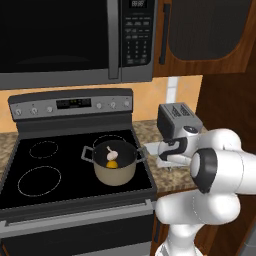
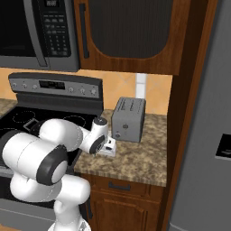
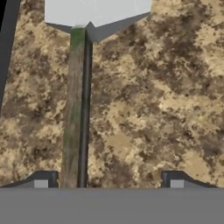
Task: Put the garlic and lemon in the pot. Retrieve the spatula and lightly stir the vegetables in the pot.
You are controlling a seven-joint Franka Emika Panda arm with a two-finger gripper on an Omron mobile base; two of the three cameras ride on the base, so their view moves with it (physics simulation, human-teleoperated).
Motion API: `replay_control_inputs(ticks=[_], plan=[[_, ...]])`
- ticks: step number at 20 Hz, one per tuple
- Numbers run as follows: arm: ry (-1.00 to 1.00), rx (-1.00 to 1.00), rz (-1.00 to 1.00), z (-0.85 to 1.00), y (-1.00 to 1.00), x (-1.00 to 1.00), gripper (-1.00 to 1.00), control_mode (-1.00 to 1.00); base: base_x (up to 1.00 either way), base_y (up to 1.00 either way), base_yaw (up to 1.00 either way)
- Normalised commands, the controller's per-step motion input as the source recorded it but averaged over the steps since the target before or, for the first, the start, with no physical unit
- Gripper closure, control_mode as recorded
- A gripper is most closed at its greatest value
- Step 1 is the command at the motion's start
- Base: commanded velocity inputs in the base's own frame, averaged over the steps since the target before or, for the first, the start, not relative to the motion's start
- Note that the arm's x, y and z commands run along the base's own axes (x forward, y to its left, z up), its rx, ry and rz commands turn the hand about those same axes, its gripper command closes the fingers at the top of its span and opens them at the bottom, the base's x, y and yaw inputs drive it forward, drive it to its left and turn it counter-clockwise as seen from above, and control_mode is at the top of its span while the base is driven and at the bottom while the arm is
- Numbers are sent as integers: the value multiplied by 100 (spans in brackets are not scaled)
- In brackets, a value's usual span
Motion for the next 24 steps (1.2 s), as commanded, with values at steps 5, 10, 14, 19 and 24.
replay_control_inputs(ticks=[5,10,14,19,24], plan=[[1,0,0,-18,0,0,100,-100,0,0,0],[0,0,0,-8,0,5,100,-100,0,0,0],[0,0,2,-1,0,12,100,-100,0,0,0],[-6,0,13,28,1,-13,100,-100,0,0,0],[-14,0,23,60,0,-26,100,-100,0,0,0]])
